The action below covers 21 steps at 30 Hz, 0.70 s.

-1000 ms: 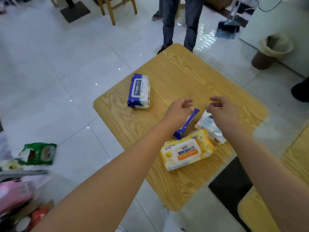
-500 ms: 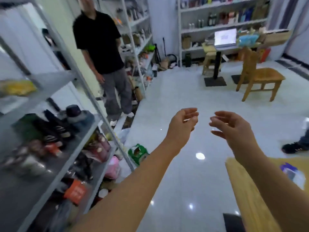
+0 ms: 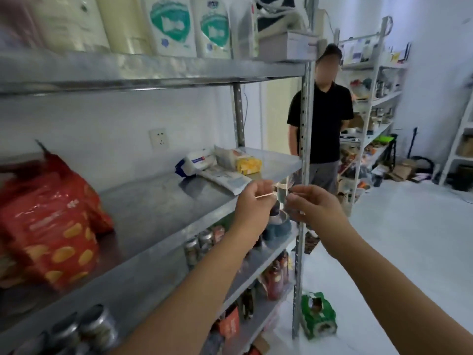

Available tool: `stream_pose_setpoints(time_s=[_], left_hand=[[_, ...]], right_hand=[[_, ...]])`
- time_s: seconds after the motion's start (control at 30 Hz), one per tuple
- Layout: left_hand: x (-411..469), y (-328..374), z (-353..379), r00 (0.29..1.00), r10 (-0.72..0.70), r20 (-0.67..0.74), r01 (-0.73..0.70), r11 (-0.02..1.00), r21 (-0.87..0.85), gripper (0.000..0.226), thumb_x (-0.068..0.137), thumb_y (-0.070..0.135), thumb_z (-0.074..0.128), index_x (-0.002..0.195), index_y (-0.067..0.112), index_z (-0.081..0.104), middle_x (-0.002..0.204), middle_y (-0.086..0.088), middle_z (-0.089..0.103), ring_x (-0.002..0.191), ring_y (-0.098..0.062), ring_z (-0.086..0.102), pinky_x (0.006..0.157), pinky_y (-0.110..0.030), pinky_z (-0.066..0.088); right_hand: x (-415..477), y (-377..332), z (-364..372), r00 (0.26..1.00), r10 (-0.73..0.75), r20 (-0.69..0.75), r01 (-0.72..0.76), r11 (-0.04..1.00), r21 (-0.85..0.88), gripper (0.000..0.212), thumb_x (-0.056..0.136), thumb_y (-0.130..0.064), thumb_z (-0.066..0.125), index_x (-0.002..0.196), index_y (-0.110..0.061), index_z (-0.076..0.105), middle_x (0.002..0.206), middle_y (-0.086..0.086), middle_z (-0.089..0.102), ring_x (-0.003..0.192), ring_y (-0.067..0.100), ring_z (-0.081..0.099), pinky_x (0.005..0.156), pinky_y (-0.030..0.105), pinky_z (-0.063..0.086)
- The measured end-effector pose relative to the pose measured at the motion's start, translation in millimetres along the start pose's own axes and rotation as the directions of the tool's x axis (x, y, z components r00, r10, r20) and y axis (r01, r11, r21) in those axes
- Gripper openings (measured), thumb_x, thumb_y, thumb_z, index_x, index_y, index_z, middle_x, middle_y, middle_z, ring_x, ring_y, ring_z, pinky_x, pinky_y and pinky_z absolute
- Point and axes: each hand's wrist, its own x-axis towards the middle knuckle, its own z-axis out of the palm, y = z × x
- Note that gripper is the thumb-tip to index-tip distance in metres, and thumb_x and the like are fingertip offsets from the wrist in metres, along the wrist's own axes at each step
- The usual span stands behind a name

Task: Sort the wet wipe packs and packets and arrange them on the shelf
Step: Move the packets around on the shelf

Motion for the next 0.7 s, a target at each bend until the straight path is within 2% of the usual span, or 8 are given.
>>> stream_pose_setpoints(time_s=[0.07,0.17,0.23,0.33,0.43,0.5,0.63,0.7], left_hand=[[28,-2,-26,0.988,-0.091,-0.122,0.089,0.996,-0.024,0.023,0.091,0.007,0.061,0.107,0.024,0.064,0.106,0.005,0.066,0.092,-0.01,0.063,0.072,-0.013,0.05],[67,-5,-54,0.942,-0.25,-0.222,0.223,0.965,-0.141,0.028,0.09,0.004,0.062,0.111,0.023,0.061,0.115,-0.003,0.065,0.099,-0.018,0.062,0.073,-0.024,0.052],[89,-8,-69,0.916,-0.297,-0.269,0.277,0.954,-0.113,0.034,0.09,0.003,0.062,0.12,0.019,0.059,0.113,-0.006,0.062,0.094,-0.017,0.059,0.069,-0.023,0.048],[124,-11,-85,0.898,-0.34,-0.278,0.336,0.94,-0.065,0.041,0.084,0.0,0.064,0.124,0.005,0.06,0.112,-0.013,0.065,0.093,-0.023,0.059,0.077,-0.033,0.05],[173,-27,-97,0.802,-0.472,-0.366,0.465,0.878,-0.112,0.047,0.072,0.004,0.07,0.117,0.001,0.057,0.102,-0.015,0.062,0.073,-0.02,0.058,0.047,-0.021,0.045],[184,-18,-93,0.752,-0.546,-0.369,0.53,0.834,-0.154,0.024,0.084,0.003,0.065,0.105,0.004,0.053,0.08,-0.01,0.054,0.055,-0.015,0.046,0.038,-0.021,0.037],[200,-16,-72,0.689,-0.688,-0.227,0.67,0.724,-0.165,0.009,0.094,0.007,0.059,0.099,0.003,0.053,0.088,-0.014,0.064,0.084,-0.026,0.065,0.083,-0.04,0.053],[204,-20,-61,0.664,-0.714,-0.224,0.719,0.691,-0.07,0.026,0.092,0.011,0.064,0.116,0.006,0.054,0.109,-0.013,0.066,0.093,-0.025,0.063,0.087,-0.038,0.053]], right_hand=[[31,-3,27,0.997,0.016,0.071,-0.013,0.999,-0.039,0.02,0.092,-0.015,0.068,0.112,-0.012,0.064,0.106,0.013,0.071,0.09,0.024,0.072,0.071,0.028,0.059],[81,-7,58,0.99,0.03,0.14,-0.017,0.995,-0.095,0.025,0.089,-0.023,0.072,0.111,-0.015,0.062,0.109,0.011,0.07,0.098,0.027,0.07,0.084,0.041,0.06],[116,-10,72,0.987,0.036,0.157,-0.005,0.981,-0.192,0.033,0.086,-0.029,0.075,0.113,-0.016,0.061,0.111,0.011,0.068,0.1,0.028,0.067,0.088,0.045,0.058],[163,-11,86,0.986,0.031,0.165,0.037,0.918,-0.395,0.045,0.081,-0.035,0.078,0.118,-0.017,0.061,0.113,0.008,0.066,0.094,0.026,0.063,0.089,0.043,0.055],[201,-4,97,0.974,0.051,0.22,0.073,0.851,-0.52,0.052,0.083,-0.032,0.076,0.128,-0.013,0.057,0.118,0.008,0.063,0.092,0.024,0.058,0.08,0.034,0.05],[223,2,102,0.963,0.068,0.261,0.091,0.831,-0.549,0.056,0.083,-0.031,0.076,0.131,-0.01,0.055,0.115,0.009,0.062,0.092,0.024,0.056,0.078,0.032,0.048],[260,2,113,0.95,-0.034,0.309,0.233,0.736,-0.635,0.05,0.087,-0.032,0.071,0.131,-0.012,0.055,0.112,0.008,0.061,0.077,0.018,0.056,0.07,0.026,0.044],[278,-3,123,0.934,-0.154,0.321,0.337,0.672,-0.66,0.048,0.09,-0.033,0.067,0.13,-0.011,0.055,0.12,0.011,0.062,0.089,0.024,0.063,0.074,0.029,0.049]])
